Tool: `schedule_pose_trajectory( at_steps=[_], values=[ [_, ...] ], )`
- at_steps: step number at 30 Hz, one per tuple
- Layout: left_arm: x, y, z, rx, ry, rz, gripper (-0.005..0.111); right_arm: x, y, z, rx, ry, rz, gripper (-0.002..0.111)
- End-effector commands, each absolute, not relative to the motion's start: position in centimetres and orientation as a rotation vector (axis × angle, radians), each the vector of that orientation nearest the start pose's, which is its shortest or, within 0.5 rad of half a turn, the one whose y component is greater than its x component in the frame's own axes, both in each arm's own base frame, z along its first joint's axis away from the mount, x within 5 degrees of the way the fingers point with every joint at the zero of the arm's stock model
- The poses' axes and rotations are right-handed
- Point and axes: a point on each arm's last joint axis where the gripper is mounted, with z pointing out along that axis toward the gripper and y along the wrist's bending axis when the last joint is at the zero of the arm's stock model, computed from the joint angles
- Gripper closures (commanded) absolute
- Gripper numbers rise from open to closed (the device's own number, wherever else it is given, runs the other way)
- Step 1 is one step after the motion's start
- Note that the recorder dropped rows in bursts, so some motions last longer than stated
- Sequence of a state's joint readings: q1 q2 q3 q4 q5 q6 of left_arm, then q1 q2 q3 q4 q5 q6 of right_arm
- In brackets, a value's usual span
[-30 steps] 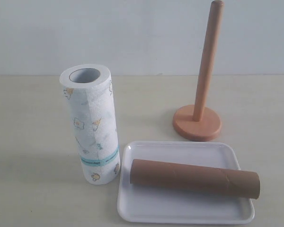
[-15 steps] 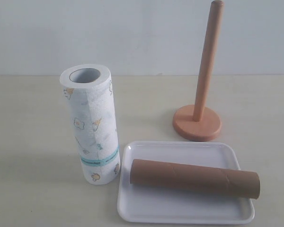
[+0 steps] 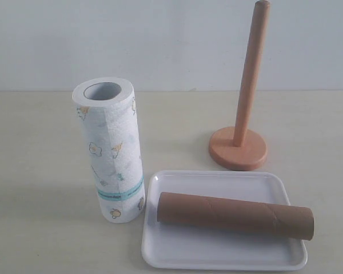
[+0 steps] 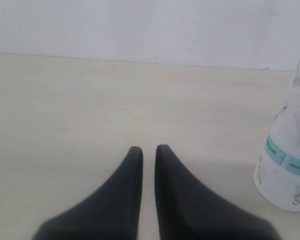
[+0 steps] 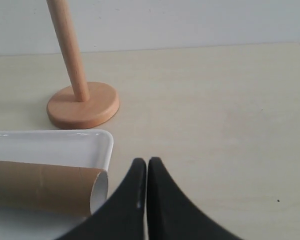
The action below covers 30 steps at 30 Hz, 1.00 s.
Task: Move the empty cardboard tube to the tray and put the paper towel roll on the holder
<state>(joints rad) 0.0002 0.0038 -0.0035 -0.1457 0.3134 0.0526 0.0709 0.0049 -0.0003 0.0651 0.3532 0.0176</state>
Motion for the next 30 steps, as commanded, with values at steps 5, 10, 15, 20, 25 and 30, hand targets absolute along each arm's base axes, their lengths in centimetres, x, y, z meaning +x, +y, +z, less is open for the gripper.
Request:
schedule_pose_trajectory(
  at_steps=[5, 10, 15, 20, 25, 30],
  values=[
    [5.41, -0.38, 18.51, -0.056, 1.795, -0.104, 0.098, 5.31, 0.52, 18.18, -0.018, 1.833, 0.104, 0.108],
    [5.41, -0.38, 18.51, -0.056, 1.795, -0.104, 0.098, 5.32, 0.46, 18.18, -0.033, 1.832, 0.079, 0.108],
    [5.41, -0.38, 18.51, -0.056, 1.795, -0.104, 0.098, 5.32, 0.44, 18.16, -0.029, 1.834, 0.076, 0.108],
    [5.41, -0.38, 18.51, -0.056, 1.795, -0.104, 0.098, 5.32, 0.44, 18.18, -0.018, 1.833, 0.083, 0.108],
    [5.41, -0.38, 18.51, -0.056, 1.795, -0.104, 0.098, 5.32, 0.44, 18.18, -0.015, 1.833, 0.085, 0.108],
    [5.41, -0.38, 18.51, -0.056, 1.795, -0.104, 0.098, 5.32, 0.44, 18.18, -0.015, 1.833, 0.085, 0.108]
  ],
)
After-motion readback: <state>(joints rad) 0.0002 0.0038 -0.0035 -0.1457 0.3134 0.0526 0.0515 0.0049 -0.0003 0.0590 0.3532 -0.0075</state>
